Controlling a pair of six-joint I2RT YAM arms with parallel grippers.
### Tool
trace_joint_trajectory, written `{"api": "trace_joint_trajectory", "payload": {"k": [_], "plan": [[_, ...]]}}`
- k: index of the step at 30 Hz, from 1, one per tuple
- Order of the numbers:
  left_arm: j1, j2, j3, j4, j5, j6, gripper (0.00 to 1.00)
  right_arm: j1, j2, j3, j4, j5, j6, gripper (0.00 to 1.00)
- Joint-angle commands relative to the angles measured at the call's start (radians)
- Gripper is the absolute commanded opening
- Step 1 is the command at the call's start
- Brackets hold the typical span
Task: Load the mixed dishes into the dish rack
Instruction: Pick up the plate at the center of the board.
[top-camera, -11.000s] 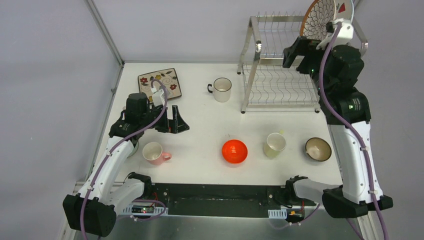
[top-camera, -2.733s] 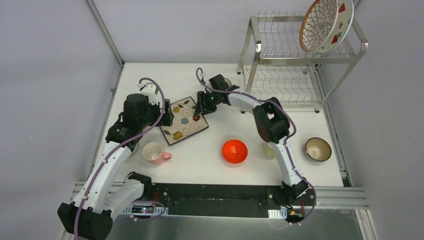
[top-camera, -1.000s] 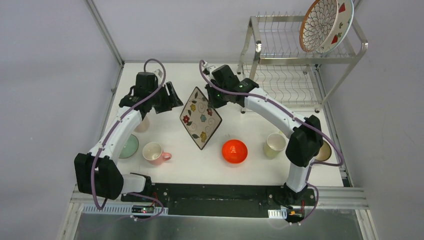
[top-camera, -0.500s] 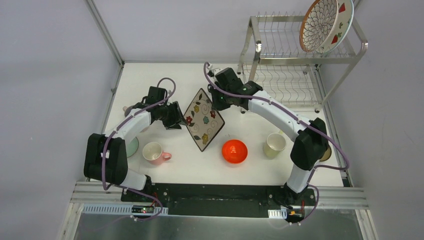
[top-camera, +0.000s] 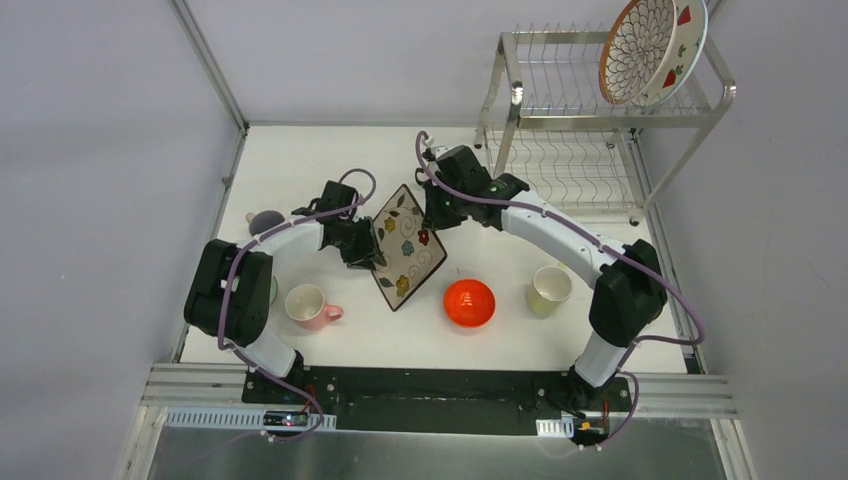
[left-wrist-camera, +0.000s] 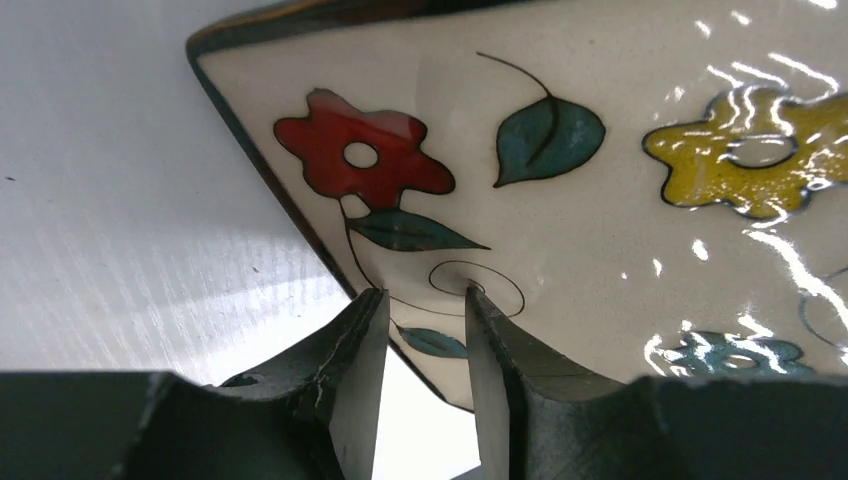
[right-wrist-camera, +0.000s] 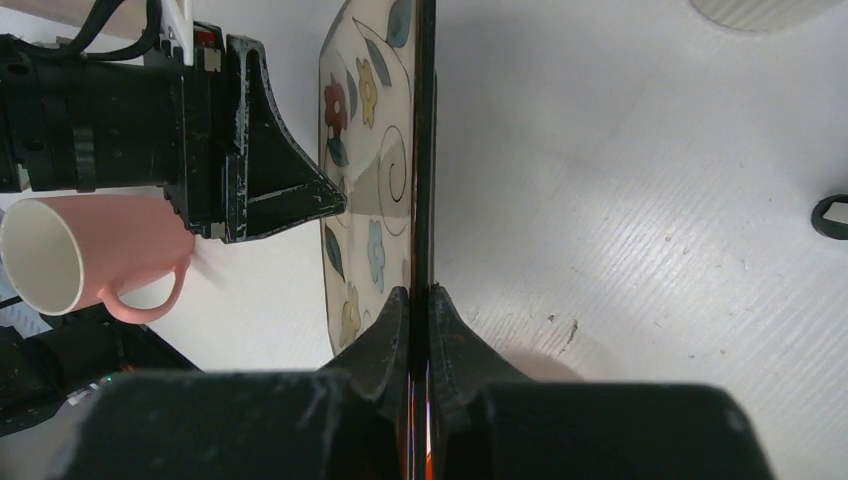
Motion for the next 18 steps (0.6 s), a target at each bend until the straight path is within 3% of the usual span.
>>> {"api": "trace_joint_trajectory", "payload": {"k": [1,6,13,18], "plan": [[-0.004,0.011,-0.014,0.056,-0.033,0.012,0.34,0.003,-0.090,-0.010,0.157,-0.100,0.068,0.00],[-0.006,-0.001,-0.015,0.051,-0.029,0.024,0.26,0.003,-0.117,-0.047,0.169,-0.035,0.071,0.00],[-0.006,-0.044,0.033,-0.080,-0.125,0.059,0.44,-0.013,-0.168,-0.130,0.157,0.050,0.067,0.00],[-0.012,-0.047,0.028,-0.100,-0.151,0.066,0.45,-0.020,-0.196,-0.224,0.195,0.045,0.087,0.00]]}}
